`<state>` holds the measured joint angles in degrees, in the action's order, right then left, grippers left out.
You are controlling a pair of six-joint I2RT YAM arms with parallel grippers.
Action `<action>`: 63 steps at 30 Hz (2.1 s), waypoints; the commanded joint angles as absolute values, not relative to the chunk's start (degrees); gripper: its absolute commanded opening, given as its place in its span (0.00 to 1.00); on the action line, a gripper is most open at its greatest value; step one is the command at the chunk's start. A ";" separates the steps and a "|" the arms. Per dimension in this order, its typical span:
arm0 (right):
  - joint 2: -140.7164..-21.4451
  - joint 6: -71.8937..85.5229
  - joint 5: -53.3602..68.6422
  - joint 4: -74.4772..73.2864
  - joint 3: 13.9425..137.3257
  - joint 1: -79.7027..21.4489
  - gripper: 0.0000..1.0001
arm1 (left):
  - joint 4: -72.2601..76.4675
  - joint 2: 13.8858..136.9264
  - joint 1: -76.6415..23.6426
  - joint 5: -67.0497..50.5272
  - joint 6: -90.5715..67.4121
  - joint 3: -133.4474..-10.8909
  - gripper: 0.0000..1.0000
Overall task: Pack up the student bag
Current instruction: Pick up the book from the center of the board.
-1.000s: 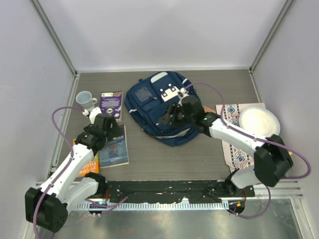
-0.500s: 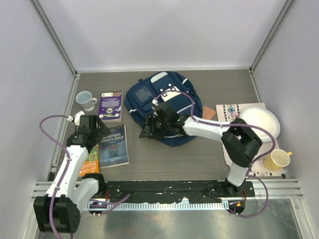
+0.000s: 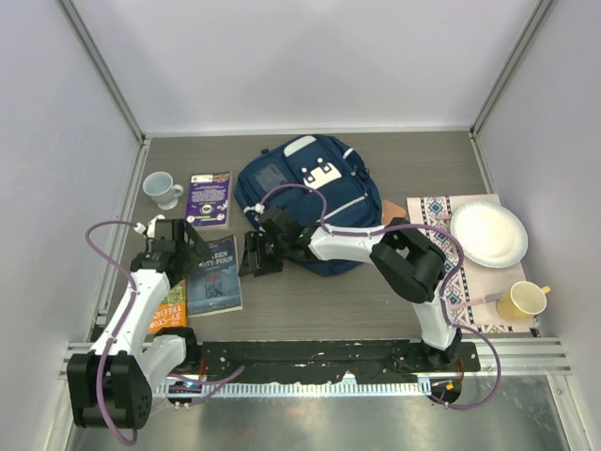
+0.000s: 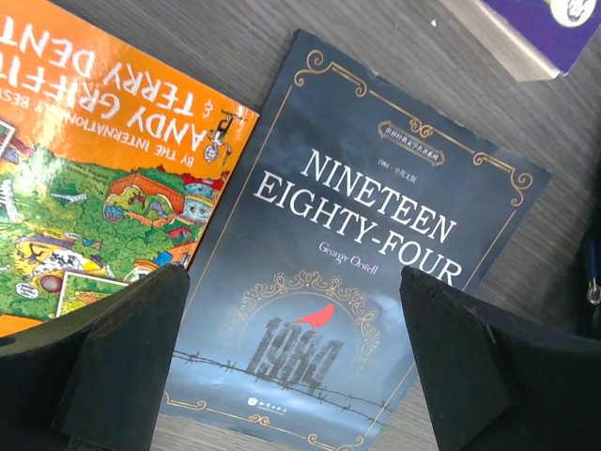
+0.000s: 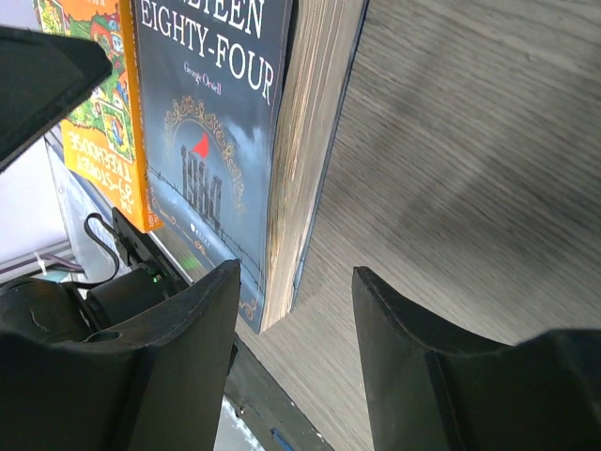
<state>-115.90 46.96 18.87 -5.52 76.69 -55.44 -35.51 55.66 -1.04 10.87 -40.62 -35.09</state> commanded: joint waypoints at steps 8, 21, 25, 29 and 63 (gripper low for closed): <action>-121.55 48.25 18.63 -3.69 84.28 -57.30 0.52 | -29.71 57.92 -0.79 7.56 -42.27 -31.73 1.00; -124.80 48.87 18.98 -4.04 87.10 -57.66 0.35 | -23.74 61.87 -0.79 3.43 -42.98 -27.86 1.00; -124.37 48.78 19.25 -3.78 87.01 -57.66 0.30 | -22.33 62.67 -0.79 1.23 -42.72 -26.72 1.00; -123.58 48.60 19.34 -3.16 86.84 -57.66 0.24 | -20.66 63.19 -0.79 -1.48 -42.54 -25.93 1.00; -114.70 46.93 9.23 -4.22 74.89 -55.90 0.01 | -27.25 52.73 -0.79 3.34 -40.60 -28.56 1.00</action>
